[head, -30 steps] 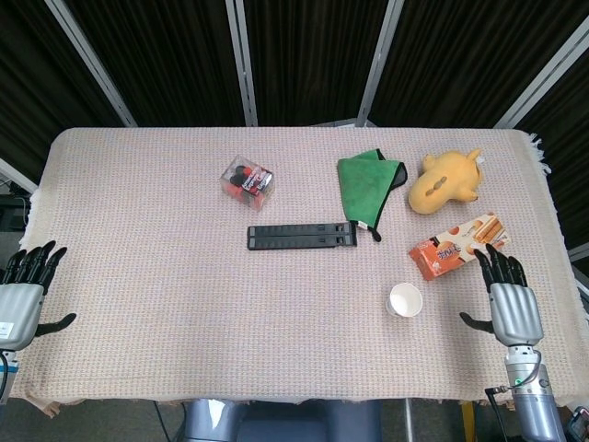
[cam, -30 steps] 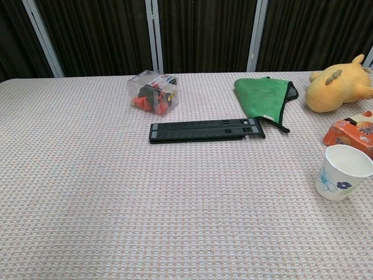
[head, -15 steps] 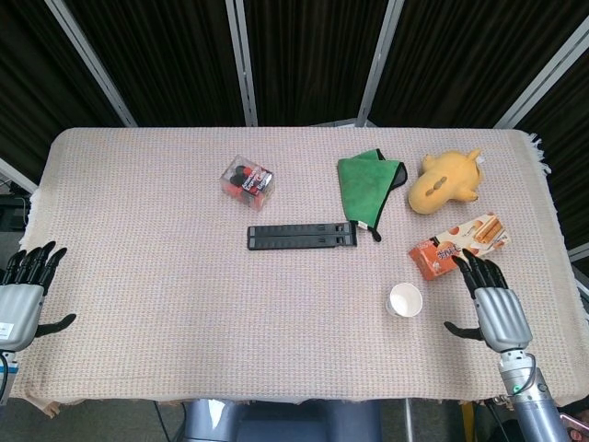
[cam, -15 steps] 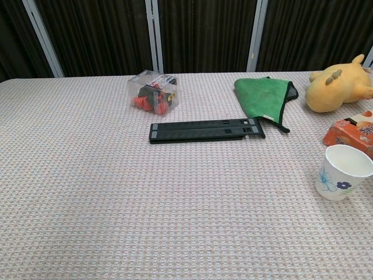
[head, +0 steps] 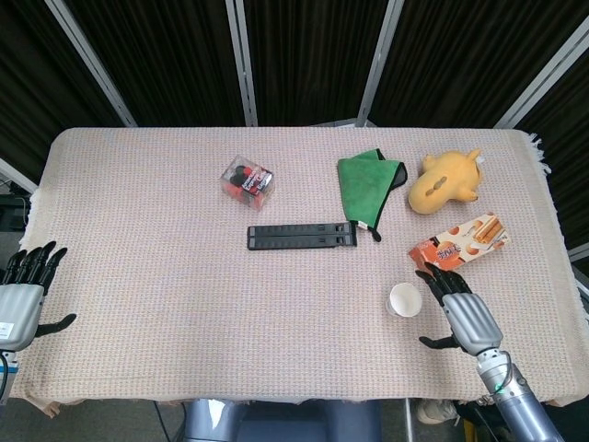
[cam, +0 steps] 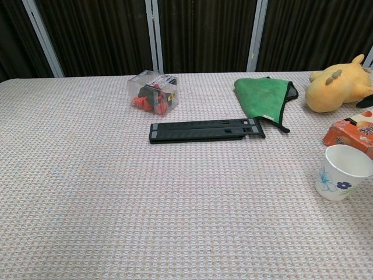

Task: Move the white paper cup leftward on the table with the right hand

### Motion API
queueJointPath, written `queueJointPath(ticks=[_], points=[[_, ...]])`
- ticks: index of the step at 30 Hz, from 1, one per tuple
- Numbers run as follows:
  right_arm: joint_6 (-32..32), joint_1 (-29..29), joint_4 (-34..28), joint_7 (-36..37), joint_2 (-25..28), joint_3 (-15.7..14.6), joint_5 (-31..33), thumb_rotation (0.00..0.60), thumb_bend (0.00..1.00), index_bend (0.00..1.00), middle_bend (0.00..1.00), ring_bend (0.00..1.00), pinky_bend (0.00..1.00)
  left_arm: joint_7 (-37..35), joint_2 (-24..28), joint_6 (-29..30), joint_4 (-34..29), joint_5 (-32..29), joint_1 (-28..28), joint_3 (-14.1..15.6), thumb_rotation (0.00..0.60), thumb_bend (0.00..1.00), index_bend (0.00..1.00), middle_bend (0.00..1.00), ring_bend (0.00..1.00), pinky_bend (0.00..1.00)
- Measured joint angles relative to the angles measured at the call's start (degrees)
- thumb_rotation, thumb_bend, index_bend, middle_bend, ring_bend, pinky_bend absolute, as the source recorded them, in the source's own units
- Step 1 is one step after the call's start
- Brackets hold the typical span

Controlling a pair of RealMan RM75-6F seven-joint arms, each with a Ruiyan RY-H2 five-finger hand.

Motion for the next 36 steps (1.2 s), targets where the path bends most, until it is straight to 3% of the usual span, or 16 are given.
queueJointPath(ticks=[15, 36], points=[[-4.3, 3.9, 2.1, -6.3, -3.4, 1.2, 9.6, 0.6, 0.14, 0.19, 0.0, 0.0, 0.0, 0.1, 0.0, -0.1, -0.1, -0.1, -0.1, -0.1, 0.6, 0.0, 0.0, 0.0, 0.0, 0.0], [-6.1, 7.9, 4.4, -11.3, -7.6, 1.5, 17.2, 0.6, 0.18, 0.27, 0.0, 0.0, 0.0, 0.4, 0.0, -0.2, -0.2, -0.4, -0.1, -0.1, 0.6, 0.0, 0.0, 0.0, 0.0, 0.0]])
